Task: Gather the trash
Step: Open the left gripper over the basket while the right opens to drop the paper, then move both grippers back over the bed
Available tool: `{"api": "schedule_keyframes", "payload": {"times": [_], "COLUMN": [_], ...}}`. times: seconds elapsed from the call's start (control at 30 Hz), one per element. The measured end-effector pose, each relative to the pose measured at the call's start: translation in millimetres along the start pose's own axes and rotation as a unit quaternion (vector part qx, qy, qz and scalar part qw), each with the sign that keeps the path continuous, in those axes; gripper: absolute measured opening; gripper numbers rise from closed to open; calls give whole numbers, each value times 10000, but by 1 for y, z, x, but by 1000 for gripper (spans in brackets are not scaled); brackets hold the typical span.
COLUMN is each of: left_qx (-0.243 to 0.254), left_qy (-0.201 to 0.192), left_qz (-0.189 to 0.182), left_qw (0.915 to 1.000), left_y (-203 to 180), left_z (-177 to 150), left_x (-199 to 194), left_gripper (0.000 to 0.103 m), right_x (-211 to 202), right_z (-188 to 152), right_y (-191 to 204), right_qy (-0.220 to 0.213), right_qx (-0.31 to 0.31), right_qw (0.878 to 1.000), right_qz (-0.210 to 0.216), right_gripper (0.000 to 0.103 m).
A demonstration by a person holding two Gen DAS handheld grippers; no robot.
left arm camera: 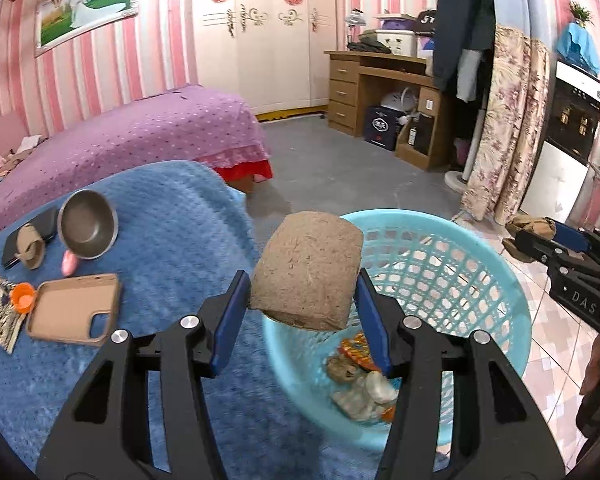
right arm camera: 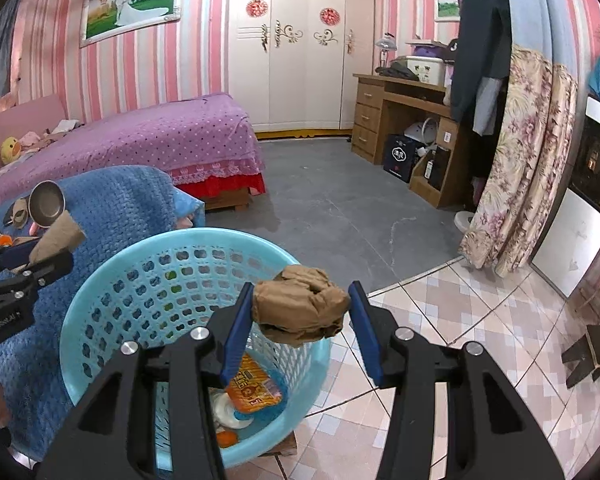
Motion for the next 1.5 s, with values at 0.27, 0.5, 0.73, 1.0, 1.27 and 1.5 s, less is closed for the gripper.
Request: {"api": "schedule_keyframes", "payload": {"times": [0.27, 0.5, 0.73, 1.0, 1.27, 1.5], "left_qx": [3, -295, -398, -412, -498, -716], "left_qy": [-159, -200, -191, -280, -290, -249], "left_qz": [-13, 427, 713, 952, 1503, 1905], "left_qw": [9999, 9985, 9965, 9942, 9870, 9788], "left_y": [-5, 38, 71, 98, 146, 203], "left_z": [16, 16, 5, -3, -11, -23], "left_x": [-5, -10, -15, -35, -56, -66], "left_gripper": [90, 95, 96, 97, 97, 97], "right_x": [1, 9, 17, 6, 7, 5], "right_z": [1, 0, 6, 15, 23, 31], "right_y": [-2, 9, 33, 49, 79, 120], "right_qy": [-28, 8, 10, -226, -187, -232], "right_qx": [8, -25, -142, -42, -71, -291], "right_qw": [10000, 10000, 9999, 9997, 9998, 9993], "right_qz": [-3, 34, 69, -51, -9, 107], "right_gripper": [47, 48, 50, 90, 97, 98]}}
Point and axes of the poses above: each gripper's, at about its wrist camera, not at the fingertips, and x roughly the way its jaws point, y to its left, z to its top, the point moved 1 cm from there along x, roughly the way its jaws point, and after that the axes turned 9 degrees about y, right-handed, at the moved point
